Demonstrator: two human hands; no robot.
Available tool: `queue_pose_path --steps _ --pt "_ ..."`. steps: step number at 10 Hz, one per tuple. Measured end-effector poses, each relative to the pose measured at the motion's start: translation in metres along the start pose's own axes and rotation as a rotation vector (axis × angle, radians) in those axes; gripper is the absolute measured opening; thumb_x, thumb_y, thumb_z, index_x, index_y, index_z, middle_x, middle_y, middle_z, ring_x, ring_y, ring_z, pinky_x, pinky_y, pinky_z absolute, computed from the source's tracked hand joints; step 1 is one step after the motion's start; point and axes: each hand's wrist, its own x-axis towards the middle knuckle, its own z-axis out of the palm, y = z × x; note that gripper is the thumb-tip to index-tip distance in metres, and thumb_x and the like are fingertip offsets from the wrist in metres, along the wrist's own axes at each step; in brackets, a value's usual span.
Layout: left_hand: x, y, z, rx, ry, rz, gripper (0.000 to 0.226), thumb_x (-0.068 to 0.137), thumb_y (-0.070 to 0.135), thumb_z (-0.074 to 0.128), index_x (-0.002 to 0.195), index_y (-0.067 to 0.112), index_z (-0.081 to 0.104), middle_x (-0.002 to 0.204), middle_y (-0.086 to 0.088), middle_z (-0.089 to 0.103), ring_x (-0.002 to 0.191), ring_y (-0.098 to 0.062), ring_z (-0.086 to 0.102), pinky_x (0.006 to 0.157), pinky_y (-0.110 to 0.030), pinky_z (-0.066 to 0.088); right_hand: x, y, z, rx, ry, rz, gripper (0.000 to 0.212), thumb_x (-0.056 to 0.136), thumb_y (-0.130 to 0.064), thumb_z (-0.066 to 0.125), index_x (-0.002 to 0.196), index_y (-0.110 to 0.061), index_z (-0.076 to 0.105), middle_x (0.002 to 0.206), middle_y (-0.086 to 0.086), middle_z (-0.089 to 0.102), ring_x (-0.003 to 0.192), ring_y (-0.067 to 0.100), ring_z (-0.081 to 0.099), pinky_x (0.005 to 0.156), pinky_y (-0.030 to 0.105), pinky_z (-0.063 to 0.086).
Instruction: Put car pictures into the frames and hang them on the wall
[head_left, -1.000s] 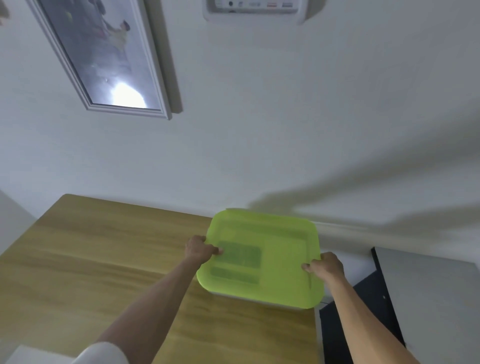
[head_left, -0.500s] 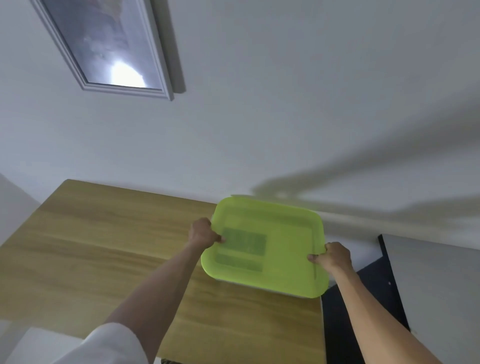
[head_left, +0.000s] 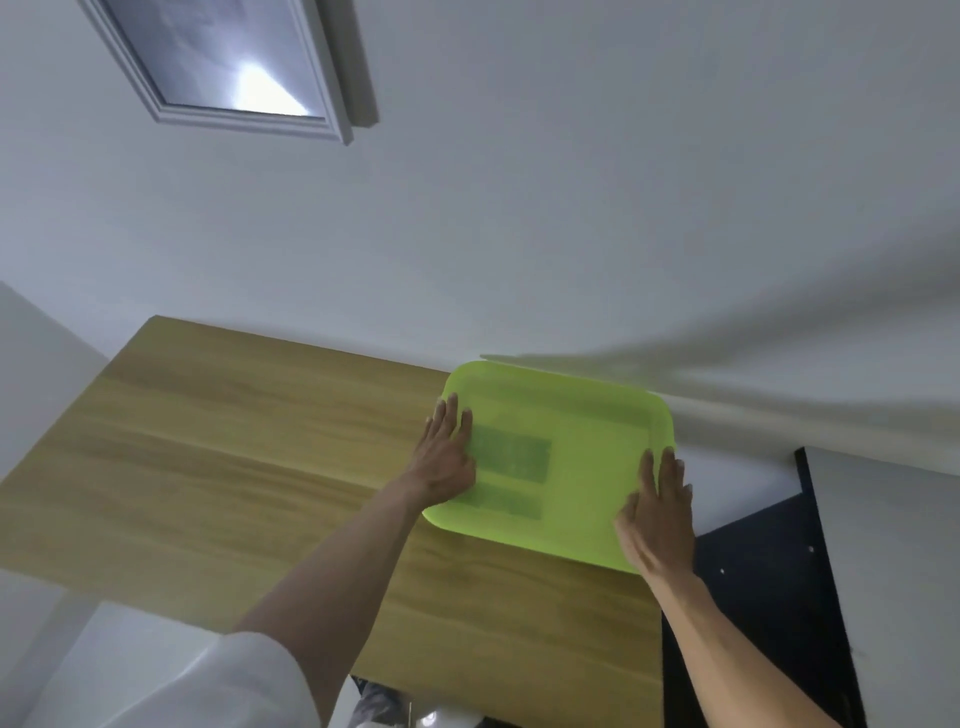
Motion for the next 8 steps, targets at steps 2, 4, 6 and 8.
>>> queue_pose_path --steps 2,4,6,8 --pt "0.003 -0.002 0.038 0.185 0.197 -0.041 0.084 0.096 0.064 0.015 0.152 0.011 -0.018 0.157 -0.012 -0.032 0.145 -0.023 -0.031 0.121 -0.039 -0.012 0.004 0.006 0.017 -0.105 0.076 -0.023 0.080 0.098 -0.065 0.008 0.158 -0.014 -0.002 0.165 0.010 -0.012 0.153 0.023 -0.008 0.124 0.041 -0.002" --pt "0.010 -0.004 0.038 0.200 0.207 -0.015 0.084 0.095 0.065 0.013 0.153 0.010 -0.016 0.157 -0.012 -0.032 0.145 -0.022 -0.030 0.121 -0.039 -0.010 0.004 0.004 0.020 -0.095 0.087 0.001 0.081 0.097 -0.065 0.009 0.159 -0.013 0.002 0.166 0.012 -0.007 0.153 0.026 -0.004 0.125 0.044 0.005" --pt "0.010 -0.003 0.035 0.218 0.141 -0.055 0.086 0.093 0.066 0.009 0.152 0.009 -0.017 0.156 -0.014 -0.033 0.144 -0.025 -0.033 0.121 -0.042 -0.012 0.003 0.000 0.012 -0.111 0.018 0.016 0.082 0.096 -0.066 0.005 0.158 -0.013 -0.001 0.165 0.010 -0.011 0.153 0.025 -0.007 0.124 0.045 0.000" --pt "0.011 0.004 0.018 0.020 0.103 -0.033 0.085 0.096 0.064 0.021 0.154 0.012 -0.014 0.157 -0.009 -0.031 0.143 -0.020 -0.033 0.119 -0.039 -0.019 0.005 -0.006 -0.002 -0.123 -0.130 0.050 0.079 0.097 -0.065 0.004 0.155 -0.017 -0.018 0.160 0.008 -0.030 0.150 0.024 -0.023 0.121 0.049 -0.013"
